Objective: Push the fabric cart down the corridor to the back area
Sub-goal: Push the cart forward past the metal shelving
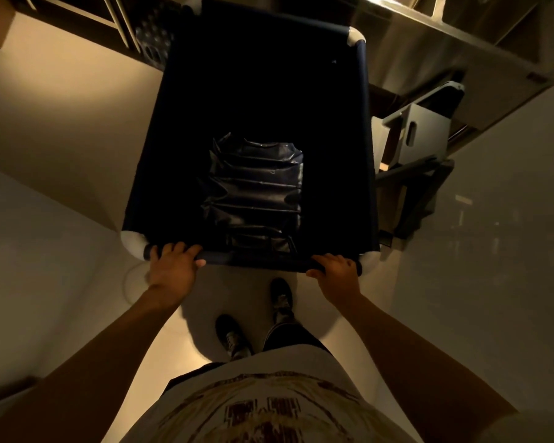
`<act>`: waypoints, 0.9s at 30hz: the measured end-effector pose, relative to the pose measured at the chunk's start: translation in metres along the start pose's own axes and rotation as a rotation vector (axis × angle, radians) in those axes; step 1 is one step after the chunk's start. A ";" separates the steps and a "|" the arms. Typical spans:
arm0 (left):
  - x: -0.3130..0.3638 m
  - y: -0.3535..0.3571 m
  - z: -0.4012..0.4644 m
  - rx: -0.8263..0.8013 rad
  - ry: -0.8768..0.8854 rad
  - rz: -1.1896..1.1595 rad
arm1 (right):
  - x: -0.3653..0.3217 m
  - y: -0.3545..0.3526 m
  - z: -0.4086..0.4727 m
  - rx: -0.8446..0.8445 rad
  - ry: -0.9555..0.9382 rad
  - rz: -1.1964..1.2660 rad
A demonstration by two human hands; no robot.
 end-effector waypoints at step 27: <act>0.080 -0.027 0.043 -0.028 -0.261 -0.173 | 0.038 -0.104 0.162 -0.110 -0.235 -0.057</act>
Point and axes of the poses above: each hand's wrist, its own z-axis towards the middle knuckle, its own y-axis out of the palm, x = y × z, the point moved 1 cm from there along z, towards the middle knuckle
